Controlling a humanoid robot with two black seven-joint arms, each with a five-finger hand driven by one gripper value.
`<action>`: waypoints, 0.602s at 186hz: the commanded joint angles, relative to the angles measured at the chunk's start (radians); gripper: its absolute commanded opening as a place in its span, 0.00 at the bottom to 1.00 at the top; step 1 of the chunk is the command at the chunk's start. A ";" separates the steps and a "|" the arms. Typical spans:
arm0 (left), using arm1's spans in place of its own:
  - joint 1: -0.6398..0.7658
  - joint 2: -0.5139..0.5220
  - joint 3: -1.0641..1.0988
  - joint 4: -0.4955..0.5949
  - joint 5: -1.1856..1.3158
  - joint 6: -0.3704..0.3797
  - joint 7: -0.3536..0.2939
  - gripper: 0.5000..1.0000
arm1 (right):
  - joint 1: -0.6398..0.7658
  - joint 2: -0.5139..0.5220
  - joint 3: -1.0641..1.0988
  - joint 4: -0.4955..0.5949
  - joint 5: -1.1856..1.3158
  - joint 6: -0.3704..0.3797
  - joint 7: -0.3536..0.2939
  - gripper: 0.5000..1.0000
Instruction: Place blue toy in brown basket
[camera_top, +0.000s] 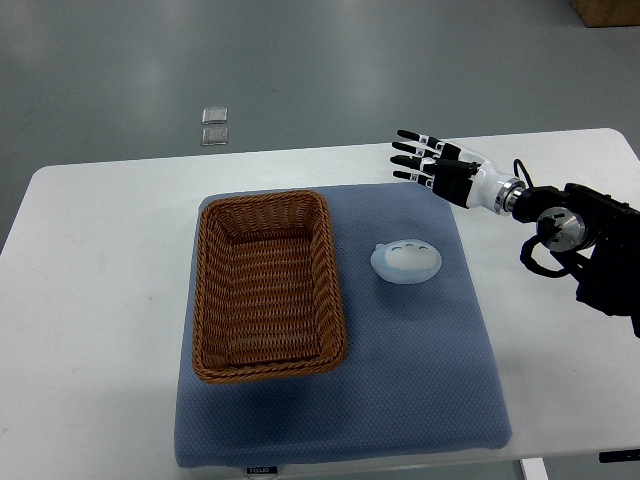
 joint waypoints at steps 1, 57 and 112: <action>0.000 0.000 0.000 0.000 0.000 0.000 0.000 1.00 | -0.001 0.001 0.002 0.000 -0.008 -0.002 0.001 0.83; 0.000 0.000 0.004 0.000 0.000 -0.008 0.002 1.00 | 0.002 -0.001 0.001 0.000 -0.009 -0.003 0.001 0.83; -0.012 0.000 0.007 0.012 0.000 0.000 0.002 1.00 | 0.005 -0.005 0.004 -0.001 -0.009 -0.006 0.006 0.83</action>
